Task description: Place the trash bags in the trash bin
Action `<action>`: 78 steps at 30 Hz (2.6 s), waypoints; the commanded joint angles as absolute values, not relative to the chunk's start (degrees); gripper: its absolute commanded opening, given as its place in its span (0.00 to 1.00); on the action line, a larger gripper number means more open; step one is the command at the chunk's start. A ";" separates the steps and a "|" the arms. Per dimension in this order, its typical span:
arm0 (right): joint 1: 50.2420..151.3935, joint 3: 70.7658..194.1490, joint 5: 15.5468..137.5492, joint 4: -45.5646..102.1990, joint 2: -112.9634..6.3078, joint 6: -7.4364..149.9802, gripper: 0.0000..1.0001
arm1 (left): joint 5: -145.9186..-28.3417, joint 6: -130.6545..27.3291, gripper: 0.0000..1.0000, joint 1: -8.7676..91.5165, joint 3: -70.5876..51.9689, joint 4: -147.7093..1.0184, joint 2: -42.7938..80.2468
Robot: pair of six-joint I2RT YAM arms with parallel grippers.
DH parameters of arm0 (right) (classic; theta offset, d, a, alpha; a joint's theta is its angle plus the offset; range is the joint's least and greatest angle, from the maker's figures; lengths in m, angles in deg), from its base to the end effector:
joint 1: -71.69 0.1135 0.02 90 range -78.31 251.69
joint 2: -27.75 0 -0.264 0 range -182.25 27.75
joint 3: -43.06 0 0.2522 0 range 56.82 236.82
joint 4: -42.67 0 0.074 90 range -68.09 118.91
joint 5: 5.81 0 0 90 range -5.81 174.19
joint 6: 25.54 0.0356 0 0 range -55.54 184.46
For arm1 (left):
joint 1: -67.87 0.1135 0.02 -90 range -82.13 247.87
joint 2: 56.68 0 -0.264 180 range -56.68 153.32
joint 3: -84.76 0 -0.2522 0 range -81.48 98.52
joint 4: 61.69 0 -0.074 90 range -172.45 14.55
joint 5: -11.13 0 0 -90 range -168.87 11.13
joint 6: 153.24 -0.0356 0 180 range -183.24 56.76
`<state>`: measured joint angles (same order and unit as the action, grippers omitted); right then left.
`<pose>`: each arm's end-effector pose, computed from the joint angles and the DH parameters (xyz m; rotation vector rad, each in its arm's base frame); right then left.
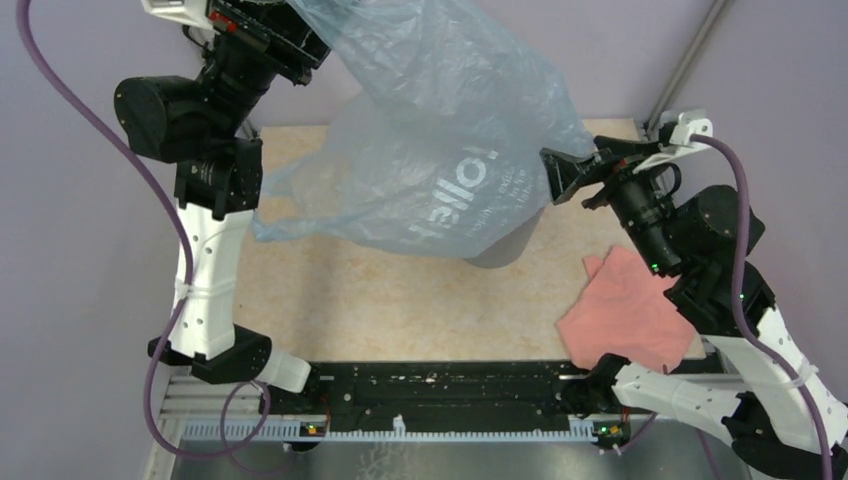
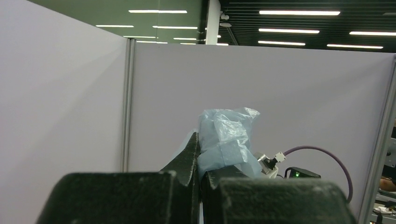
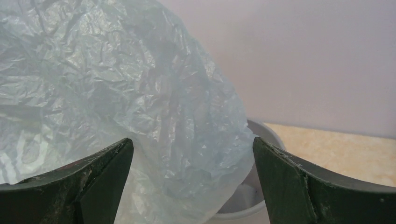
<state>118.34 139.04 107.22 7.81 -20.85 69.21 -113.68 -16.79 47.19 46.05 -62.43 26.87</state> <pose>0.0928 0.0780 0.5203 -0.1618 1.3768 0.4796 0.1623 -0.0830 0.6757 0.4853 0.7266 -1.2769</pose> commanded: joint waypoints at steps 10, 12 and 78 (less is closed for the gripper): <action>117.61 131.67 103.63 19.70 -22.50 87.85 0.67 | -113.69 -12.72 0.00 45.97 49.89 -57.31 33.41; 117.57 133.09 103.29 20.42 -23.41 87.04 0.40 | -113.51 -12.77 0.00 45.62 50.46 -57.30 34.00; 93.75 133.58 71.65 6.43 -43.29 89.22 0.10 | -112.74 -29.33 0.00 43.21 31.67 -72.35 38.35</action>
